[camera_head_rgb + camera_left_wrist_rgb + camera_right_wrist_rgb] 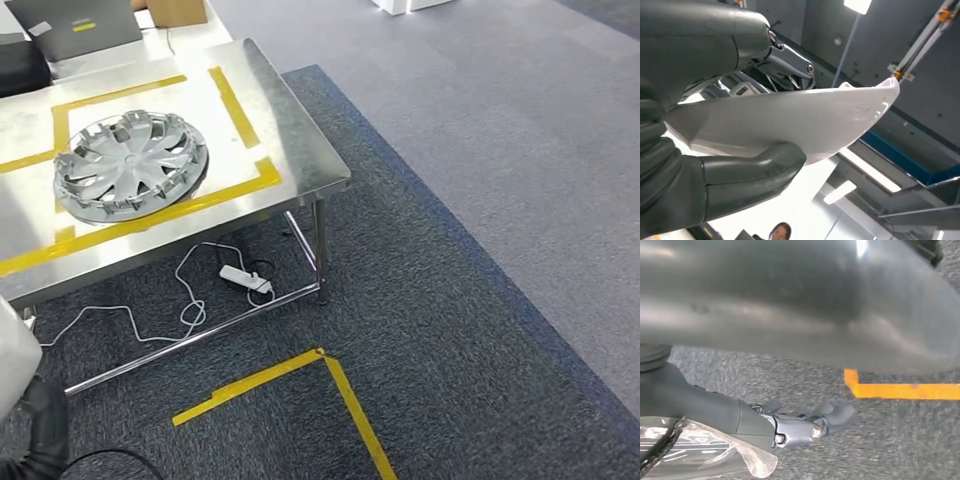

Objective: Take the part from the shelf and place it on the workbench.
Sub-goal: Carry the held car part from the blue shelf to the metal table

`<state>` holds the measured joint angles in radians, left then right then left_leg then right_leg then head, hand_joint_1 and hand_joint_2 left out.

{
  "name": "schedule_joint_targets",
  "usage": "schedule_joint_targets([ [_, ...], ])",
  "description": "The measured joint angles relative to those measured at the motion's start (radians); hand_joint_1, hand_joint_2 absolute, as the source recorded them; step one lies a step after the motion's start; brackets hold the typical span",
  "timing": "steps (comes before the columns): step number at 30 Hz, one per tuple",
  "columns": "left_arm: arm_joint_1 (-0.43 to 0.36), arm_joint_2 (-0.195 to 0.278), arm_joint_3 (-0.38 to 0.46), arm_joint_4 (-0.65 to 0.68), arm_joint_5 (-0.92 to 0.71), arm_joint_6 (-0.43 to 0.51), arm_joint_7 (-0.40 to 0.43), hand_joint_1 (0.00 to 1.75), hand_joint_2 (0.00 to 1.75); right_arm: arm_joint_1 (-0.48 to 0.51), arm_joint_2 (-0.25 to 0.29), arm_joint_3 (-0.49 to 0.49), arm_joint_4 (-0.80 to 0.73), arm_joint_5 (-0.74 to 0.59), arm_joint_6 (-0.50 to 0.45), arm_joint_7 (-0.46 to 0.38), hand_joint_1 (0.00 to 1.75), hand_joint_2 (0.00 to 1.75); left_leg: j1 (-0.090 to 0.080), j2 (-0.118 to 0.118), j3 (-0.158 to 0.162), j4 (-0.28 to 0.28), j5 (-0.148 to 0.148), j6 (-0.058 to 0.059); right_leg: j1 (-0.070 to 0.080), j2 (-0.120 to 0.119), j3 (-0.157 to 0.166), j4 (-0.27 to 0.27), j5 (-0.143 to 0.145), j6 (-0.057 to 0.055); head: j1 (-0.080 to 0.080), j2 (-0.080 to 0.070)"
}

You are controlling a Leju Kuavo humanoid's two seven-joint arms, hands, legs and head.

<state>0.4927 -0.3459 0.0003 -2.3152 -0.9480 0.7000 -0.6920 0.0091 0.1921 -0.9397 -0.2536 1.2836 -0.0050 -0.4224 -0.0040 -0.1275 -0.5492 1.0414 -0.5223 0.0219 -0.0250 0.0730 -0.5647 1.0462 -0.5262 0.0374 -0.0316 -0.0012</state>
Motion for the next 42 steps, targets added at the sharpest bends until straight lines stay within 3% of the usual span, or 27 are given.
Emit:
schedule_joint_targets([
  [1,-0.001,-0.001,0.002,-0.002,0.014,0.0,0.0,1.75,1.75,-0.001,0.001,-0.002,0.0,0.0,0.0,0.0,0.0,0.0,0.001,-0.003,-0.001,0.0,-0.001,-0.004,0.0,-0.011,0.001,-0.001,0.0,-0.005,0.0,0.0],
  [3,-0.003,-0.002,0.008,-0.006,0.042,0.001,0.0,1.75,1.75,-0.003,0.003,-0.003,0.0,0.0,0.0,0.0,0.0,0.0,-0.001,0.032,-0.015,0.033,-0.019,-0.013,-0.003,-0.035,0.011,-0.005,-0.004,-0.017,-0.005,0.0],
  [5,-0.008,-0.003,0.014,-0.008,0.055,0.001,0.0,1.75,1.75,-0.002,0.004,-0.004,0.001,0.001,-0.001,0.0,0.0,0.0,-0.001,0.092,-0.07,0.14,-0.066,-0.025,-0.002,-0.063,0.021,-0.008,-0.011,-0.028,-0.011,0.0],
  [7,-0.009,-0.003,0.019,-0.008,0.06,0.001,0.0,1.75,1.75,0.001,0.004,-0.005,0.001,0.002,-0.001,0.001,0.0,0.0,0.002,0.115,-0.141,0.262,-0.105,-0.03,0.001,-0.095,0.029,-0.009,-0.021,-0.033,-0.013,0.0],
  [8,-0.009,-0.003,0.022,-0.008,0.062,0.0,0.0,1.75,1.75,0.002,0.004,-0.006,0.001,0.002,-0.001,0.001,0.0,0.0,0.003,0.118,-0.16,0.287,-0.099,-0.029,0.003,-0.11,0.034,-0.009,-0.026,-0.033,-0.013,0.0],
  [10,-0.009,-0.003,0.028,-0.009,0.065,0.0,0.0,1.75,1.75,0.0,0.004,-0.006,0.001,0.002,-0.002,0.001,0.0,0.0,0.0,0.125,-0.142,0.226,-0.033,-0.018,0.007,-0.136,0.05,-0.009,-0.037,-0.033,-0.013,0.0],
  [12,-0.01,-0.003,0.032,-0.009,0.067,0.0,0.0,1.75,1.75,-0.002,0.006,-0.006,0.001,0.003,-0.002,0.0,0.0,0.0,-0.013,0.17,-0.086,0.1,0.035,0.006,0.013,-0.158,0.062,-0.013,-0.049,-0.032,-0.012,0.0],
  [14,-0.01,-0.004,0.035,-0.01,0.066,0.0,0.0,1.75,1.75,-0.003,0.009,-0.007,0.002,0.003,-0.004,0.0,0.0,0.0,-0.028,0.215,-0.053,0.026,0.044,0.024,0.017,-0.181,0.068,-0.02,-0.057,-0.026,-0.011,0.0],
  [15,-0.009,-0.005,0.037,-0.011,0.066,0.0,0.0,1.75,1.75,-0.004,0.01,-0.007,0.003,0.003,-0.004,0.0,0.0,0.0,-0.032,0.219,-0.049,0.016,0.037,0.027,0.019,-0.196,0.075,-0.024,-0.059,-0.023,-0.011,0.0],
  [16,-0.009,-0.006,0.039,-0.012,0.066,0.0,0.0,1.75,1.75,-0.005,0.01,-0.007,0.003,0.004,-0.005,0.0,0.0,0.0,-0.03,0.204,-0.045,0.005,0.037,0.027,0.021,-0.209,0.083,-0.029,-0.061,-0.019,-0.013,0.0],
  [17,-0.008,-0.007,0.041,-0.013,0.066,0.0,0.0,1.75,1.75,-0.007,0.01,-0.007,0.002,0.004,-0.005,0.0,0.0,0.0,-0.026,0.19,-0.041,-0.003,0.04,0.027,0.021,-0.206,0.089,-0.03,-0.064,-0.014,-0.012,0.0],
  [19,-0.008,-0.009,0.045,-0.014,0.066,0.001,0.0,1.75,1.75,-0.011,0.01,-0.007,0.002,0.004,-0.006,0.0,0.0,0.0,-0.015,0.164,-0.029,-0.022,0.047,0.029,0.019,-0.15,0.079,0.007,-0.087,-0.005,-0.01,0.0],
  [21,-0.009,-0.011,0.047,-0.015,0.066,0.001,0.0,1.75,1.75,-0.01,0.01,-0.007,0.002,0.004,-0.006,0.0,0.0,0.0,-0.009,0.139,-0.024,-0.028,0.049,0.031,0.015,-0.087,0.009,0.13,-0.138,0.001,-0.008,0.0],
  [23,-0.01,-0.011,0.05,-0.015,0.064,0.001,0.0,1.75,1.75,-0.005,0.01,-0.008,0.002,0.004,-0.006,0.0,0.0,0.0,-0.006,0.109,-0.022,-0.027,0.047,0.032,0.013,-0.074,-0.074,0.25,-0.164,0.007,-0.007,0.0],
  [24,-0.01,-0.011,0.05,-0.015,0.062,0.0,0.0,1.75,1.75,-0.003,0.01,-0.008,0.002,0.004,-0.006,0.0,0.0,0.0,-0.004,0.094,-0.02,-0.027,0.045,0.031,0.012,-0.073,-0.095,0.261,-0.147,0.009,-0.007,0.0],
  [26,-0.01,-0.012,0.052,-0.015,0.057,0.0,0.0,1.75,1.75,-0.003,0.01,-0.009,0.002,0.004,-0.006,0.0,0.0,0.0,0.001,0.065,-0.01,-0.025,0.038,0.023,0.008,-0.064,-0.081,0.175,-0.061,0.015,-0.007,0.0],
  [28,-0.011,-0.012,0.052,-0.015,0.054,0.0,0.0,1.75,1.75,-0.004,0.01,-0.01,0.002,0.003,-0.006,0.001,0.0,0.0,0.002,0.04,-0.007,-0.015,0.026,0.01,-0.001,-0.018,-0.033,0.048,0.004,0.019,-0.005,0.0],
  [30,-0.012,-0.012,0.051,-0.016,0.051,0.0,0.0,1.75,1.75,-0.005,0.011,-0.01,0.003,0.004,-0.004,0.001,0.0,0.0,0.002,0.02,-0.014,-0.007,0.02,-0.002,-0.006,0.012,-0.008,-0.004,0.009,0.01,-0.002,0.0],
  [32,-0.013,-0.011,0.052,-0.017,0.049,0.0,0.0,1.75,1.75,-0.005,0.012,-0.01,0.003,0.004,-0.003,0.002,0.0,0.0,0.005,0.002,-0.019,-0.007,0.021,-0.011,-0.004,-0.007,-0.002,-0.008,0.005,-0.007,-0.001,0.0],
  [34,-0.014,-0.011,0.052,-0.018,0.048,0.0,0.0,1.75,1.75,-0.006,0.013,-0.01,0.003,0.004,-0.003,0.002,0.0,0.0,0.005,0.032,-0.032,0.024,0.003,-0.021,-0.006,-0.031,0.006,-0.012,0.005,-0.021,-0.005,0.0],
  [36,-0.018,-0.011,0.052,-0.019,0.048,0.0,0.0,1.75,1.75,-0.005,0.014,-0.01,0.003,0.005,-0.003,0.002,0.0,0.0,0.003,0.092,-0.084,0.132,-0.051,-0.03,-0.004,-0.058,0.015,-0.016,0.0,-0.031,-0.011,0.0],
  [38,-0.021,-0.011,0.052,-0.019,0.048,0.0,0.0,1.75,1.75,-0.004,0.013,-0.01,0.003,0.005,-0.003,0.003,0.0,0.0,0.006,0.116,-0.152,0.26,-0.097,-0.035,0.0,-0.089,0.021,-0.016,-0.007,-0.035,-0.012,0.0],
  [39,-0.021,-0.011,0.053,-0.019,0.048,0.0,0.0,1.75,1.75,-0.004,0.013,-0.01,0.003,0.005,-0.003,0.003,0.0,0.0,0.007,0.119,-0.167,0.284,-0.093,-0.034,0.001,-0.103,0.024,-0.016,-0.011,-0.035,-0.012,0.0],
  [40,-0.021,-0.011,0.053,-0.019,0.048,0.0,0.0,1.75,1.75,-0.005,0.013,-0.011,0.003,0.005,-0.003,0.004,0.0,0.0,0.007,0.121,-0.164,0.271,-0.071,-0.031,0.003,-0.117,0.03,-0.016,-0.015,-0.035,-0.012,0.0],
  [42,-0.021,-0.011,0.053,-0.019,0.048,0.0,0.0,1.75,1.75,-0.007,0.014,-0.011,0.003,0.005,-0.003,0.004,0.0,0.0,0.0,0.145,-0.108,0.149,0.004,-0.014,0.006,-0.14,0.04,-0.017,-0.025,-0.032,-0.012,0.0],
])
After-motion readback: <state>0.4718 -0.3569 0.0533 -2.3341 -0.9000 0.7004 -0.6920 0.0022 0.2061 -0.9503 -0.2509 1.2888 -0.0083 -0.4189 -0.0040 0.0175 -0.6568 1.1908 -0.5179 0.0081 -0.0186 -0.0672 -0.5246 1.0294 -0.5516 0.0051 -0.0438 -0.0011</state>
